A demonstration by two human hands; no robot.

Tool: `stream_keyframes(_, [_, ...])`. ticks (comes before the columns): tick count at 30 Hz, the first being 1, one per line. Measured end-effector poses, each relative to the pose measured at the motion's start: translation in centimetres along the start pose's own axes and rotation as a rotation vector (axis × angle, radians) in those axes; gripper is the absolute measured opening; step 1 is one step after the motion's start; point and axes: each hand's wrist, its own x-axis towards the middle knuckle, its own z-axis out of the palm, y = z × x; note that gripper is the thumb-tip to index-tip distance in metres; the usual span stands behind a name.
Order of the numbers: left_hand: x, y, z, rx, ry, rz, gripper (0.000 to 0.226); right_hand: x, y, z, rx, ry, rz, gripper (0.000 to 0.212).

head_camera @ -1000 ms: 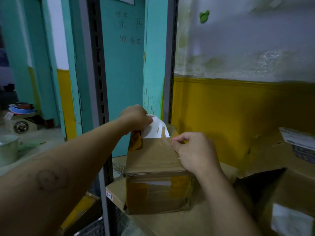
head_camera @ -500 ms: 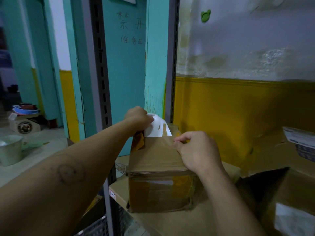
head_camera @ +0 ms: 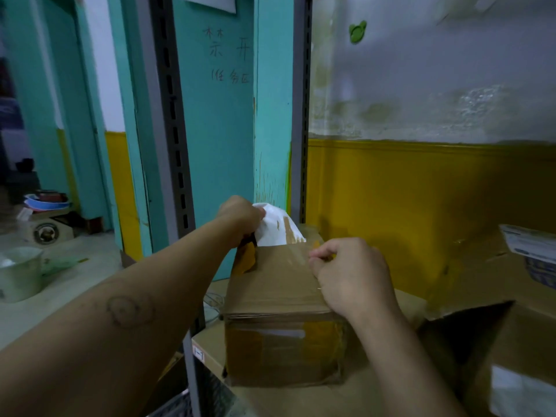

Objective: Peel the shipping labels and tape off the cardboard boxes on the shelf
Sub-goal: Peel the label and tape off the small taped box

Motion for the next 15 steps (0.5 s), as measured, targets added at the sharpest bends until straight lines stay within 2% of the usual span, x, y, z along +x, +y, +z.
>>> stream_keyframes(4, [0.39, 0.12, 0.38, -0.042, 0.014, -0.016, 0.023, -0.06, 0.04, -0.11, -0.009, 0.010, 0.014, 0.010])
stream_keyframes(15, [0.51, 0.27, 0.35, -0.232, 0.016, -0.118, 0.024, -0.19, 0.05, -0.24, -0.004, 0.016, 0.015, 0.012])
